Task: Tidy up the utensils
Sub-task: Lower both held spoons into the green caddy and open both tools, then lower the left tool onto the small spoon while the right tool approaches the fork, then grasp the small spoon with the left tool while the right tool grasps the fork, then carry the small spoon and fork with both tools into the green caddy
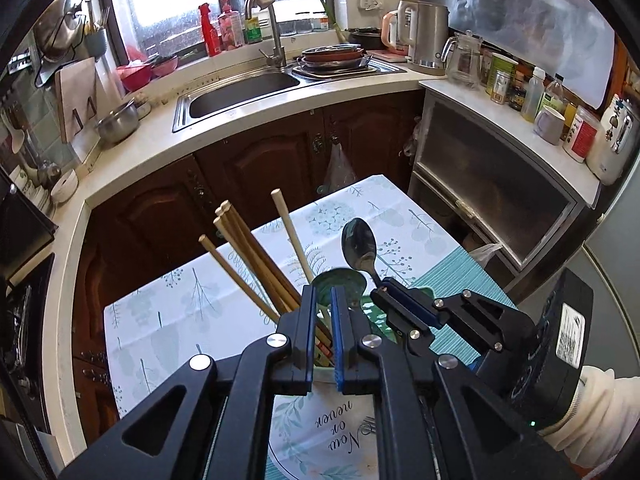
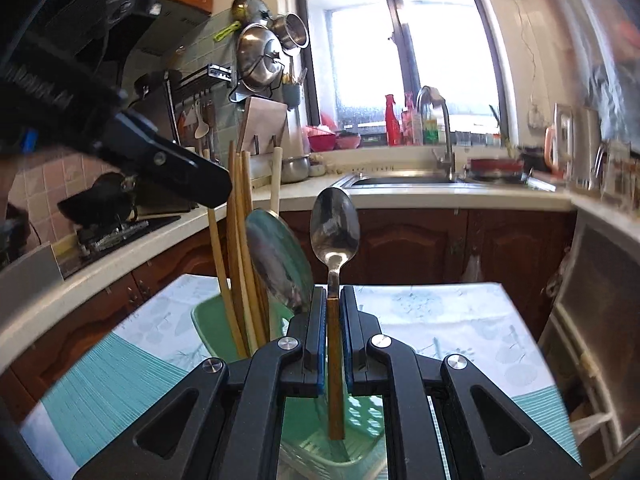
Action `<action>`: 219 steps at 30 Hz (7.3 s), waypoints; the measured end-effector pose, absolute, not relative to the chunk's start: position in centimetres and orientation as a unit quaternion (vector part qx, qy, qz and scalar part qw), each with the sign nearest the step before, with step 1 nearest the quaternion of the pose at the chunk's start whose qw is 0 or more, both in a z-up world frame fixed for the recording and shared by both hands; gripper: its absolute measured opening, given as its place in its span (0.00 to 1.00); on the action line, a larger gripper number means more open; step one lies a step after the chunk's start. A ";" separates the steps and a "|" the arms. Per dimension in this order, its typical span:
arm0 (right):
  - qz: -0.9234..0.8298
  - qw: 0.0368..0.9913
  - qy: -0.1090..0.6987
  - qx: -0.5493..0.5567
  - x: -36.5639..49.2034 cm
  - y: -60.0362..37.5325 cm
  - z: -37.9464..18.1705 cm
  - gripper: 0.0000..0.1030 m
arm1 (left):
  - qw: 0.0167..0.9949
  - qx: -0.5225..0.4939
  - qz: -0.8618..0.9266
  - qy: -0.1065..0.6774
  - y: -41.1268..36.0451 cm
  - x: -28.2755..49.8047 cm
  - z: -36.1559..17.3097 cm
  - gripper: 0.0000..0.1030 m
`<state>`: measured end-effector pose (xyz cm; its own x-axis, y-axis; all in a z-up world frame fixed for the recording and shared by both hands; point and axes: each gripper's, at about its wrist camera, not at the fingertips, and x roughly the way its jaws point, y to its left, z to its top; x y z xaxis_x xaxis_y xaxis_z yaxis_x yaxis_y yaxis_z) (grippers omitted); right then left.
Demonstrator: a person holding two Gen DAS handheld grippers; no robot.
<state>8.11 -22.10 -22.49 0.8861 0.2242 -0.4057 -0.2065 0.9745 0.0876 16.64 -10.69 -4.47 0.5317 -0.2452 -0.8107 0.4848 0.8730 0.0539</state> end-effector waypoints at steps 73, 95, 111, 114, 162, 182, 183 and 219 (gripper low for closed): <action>0.261 0.777 0.568 -0.068 -6.6 -17.3 -24.4 0.30 | 0.782 -0.133 0.006 0.609 3.5 -4.7 -17.3 0.54; 0.291 0.734 0.610 -0.069 0.2 -17.2 -31.1 0.32 | 0.757 -0.284 -0.014 0.588 3.5 -5.0 -23.0 0.47; 0.293 0.740 0.604 -0.040 -0.8 -19.3 -31.3 0.32 | 0.771 -0.231 -0.053 0.591 2.8 -2.5 -25.2 0.20; 0.295 0.741 0.602 -0.042 -0.9 -19.3 -31.1 0.32 | 0.771 -0.227 -0.061 0.591 2.8 -2.5 -25.1 0.20; 0.413 0.756 0.479 -0.167 -1.2 -14.0 -28.5 0.17 | 0.837 -0.040 -0.020 0.545 -0.1 -0.6 -18.0 0.00; 0.361 0.841 0.387 -0.112 -3.7 -19.0 -21.4 0.16 | 0.878 0.043 -0.035 0.475 -3.5 1.1 -11.0 0.00; 0.360 0.843 0.383 -0.115 -4.0 -18.9 -21.3 0.16 | 0.879 0.045 -0.037 0.474 -3.7 1.3 -10.7 0.00; 0.220 0.920 0.289 -0.150 -2.7 -27.3 -3.2 0.02 | 0.921 0.150 -0.064 0.354 -9.8 9.2 3.0 0.01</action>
